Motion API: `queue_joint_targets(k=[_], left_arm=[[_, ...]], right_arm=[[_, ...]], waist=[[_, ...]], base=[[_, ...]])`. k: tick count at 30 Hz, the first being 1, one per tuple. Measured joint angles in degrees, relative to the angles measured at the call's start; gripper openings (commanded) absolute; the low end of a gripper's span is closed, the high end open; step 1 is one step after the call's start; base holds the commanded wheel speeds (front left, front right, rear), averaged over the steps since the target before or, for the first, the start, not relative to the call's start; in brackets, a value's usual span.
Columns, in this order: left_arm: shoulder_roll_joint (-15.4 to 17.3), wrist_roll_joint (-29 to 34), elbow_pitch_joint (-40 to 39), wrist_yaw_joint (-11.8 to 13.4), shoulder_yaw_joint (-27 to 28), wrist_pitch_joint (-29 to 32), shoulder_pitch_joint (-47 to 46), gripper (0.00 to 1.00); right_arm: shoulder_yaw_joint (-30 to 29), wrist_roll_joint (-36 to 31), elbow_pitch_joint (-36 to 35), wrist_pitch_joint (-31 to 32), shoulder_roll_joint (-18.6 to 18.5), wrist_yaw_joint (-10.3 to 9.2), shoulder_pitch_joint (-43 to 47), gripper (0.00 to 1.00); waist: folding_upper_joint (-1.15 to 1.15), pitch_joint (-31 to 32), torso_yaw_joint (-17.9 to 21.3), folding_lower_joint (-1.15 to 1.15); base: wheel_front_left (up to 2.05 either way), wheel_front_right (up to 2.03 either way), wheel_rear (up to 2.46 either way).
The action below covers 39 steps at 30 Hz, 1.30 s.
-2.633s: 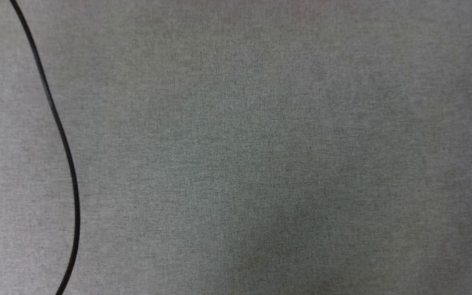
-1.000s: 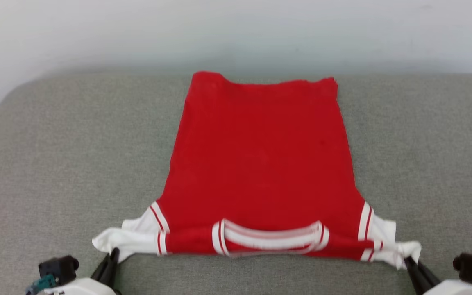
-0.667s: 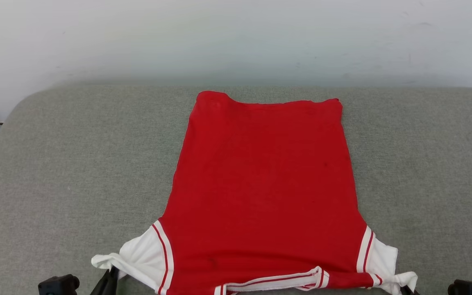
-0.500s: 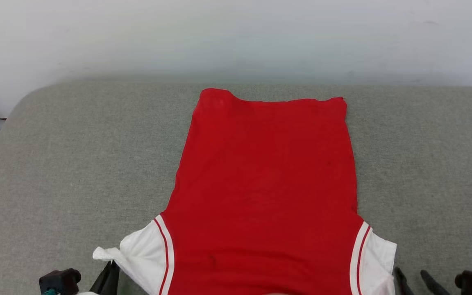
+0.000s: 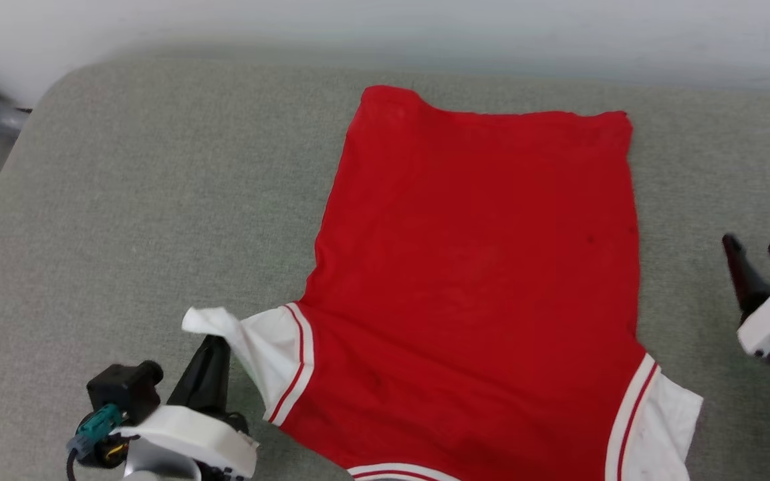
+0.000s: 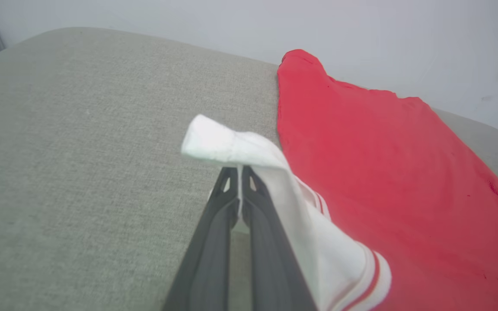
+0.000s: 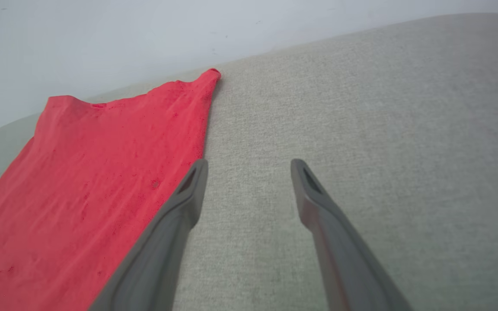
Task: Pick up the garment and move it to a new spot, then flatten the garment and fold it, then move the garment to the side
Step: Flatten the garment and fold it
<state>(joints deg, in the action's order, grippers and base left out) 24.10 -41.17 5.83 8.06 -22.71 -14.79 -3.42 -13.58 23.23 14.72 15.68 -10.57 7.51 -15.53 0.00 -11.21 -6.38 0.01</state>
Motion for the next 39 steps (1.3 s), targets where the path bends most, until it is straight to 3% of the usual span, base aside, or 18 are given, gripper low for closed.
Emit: queue_joint_targets(k=[9, 15, 25, 29, 30, 31, 32, 39], left_arm=[[-2.9, 4.8, -7.5, 0.0, -3.2, 0.0, -7.3, 0.0], [-5.2, 6.6, -10.0, -1.3, -4.8, -0.1, -10.2, 0.0], [-8.3, 8.3, -12.0, -3.4, -5.2, -0.1, -12.0, 0.0], [-9.0, 8.8, -12.1, -3.8, -4.4, -0.1, -11.8, 0.0], [-9.2, 8.8, -12.1, -3.9, -4.2, -0.1, -11.5, 0.0], [-9.3, 8.9, -12.0, -4.1, -4.1, -0.1, -11.2, 0.0], [-9.6, 9.1, -11.9, -4.2, -3.9, -0.1, -11.0, 0.0], [-10.1, 9.2, -9.9, -5.0, -2.7, -0.2, -9.9, 0.0]], right_arm=[[0.6, -1.1, 13.2, 13.6, -9.4, 0.0, -23.7, 1.0], [1.5, -4.4, 18.5, 21.4, -12.2, 0.01, -34.6, 1.0], [1.5, -8.8, 23.2, 25.3, -14.2, 0.01, -41.5, 1.0], [1.4, -9.3, 24.9, 29.9, -15.0, 0.02, -42.0, 1.0], [1.4, -9.4, 25.1, 31.0, -15.0, 0.02, -42.0, 0.24], [1.2, -9.4, 25.1, 32.1, -15.2, 0.04, -42.0, 0.24], [1.3, -9.4, 25.2, 32.7, -15.3, 0.04, -42.0, 0.0], [2.1, -9.3, 24.9, 34.3, -16.1, 0.03, -40.0, 0.0]], waist=[[0.0, -8.2, -5.8, 0.01], [0.0, -13.3, -10.4, 0.01], [0.0, -20.2, -16.2, 0.0], [-0.01, -21.5, -17.1, -0.01], [0.0, -21.6, -17.2, -0.01], [0.0, -21.6, -17.2, -0.01], [-0.01, -21.5, -17.2, -0.01], [0.0, -19.2, -16.7, -0.01]], base=[[0.0, 0.0, 0.0], [0.0, 0.0, 0.0], [0.0, 0.0, 0.0], [0.0, 0.0, 0.0], [0.0, 0.0, 0.0], [0.0, 0.0, 0.0], [0.0, 0.0, 0.0], [0.0, 0.0, 0.0]])
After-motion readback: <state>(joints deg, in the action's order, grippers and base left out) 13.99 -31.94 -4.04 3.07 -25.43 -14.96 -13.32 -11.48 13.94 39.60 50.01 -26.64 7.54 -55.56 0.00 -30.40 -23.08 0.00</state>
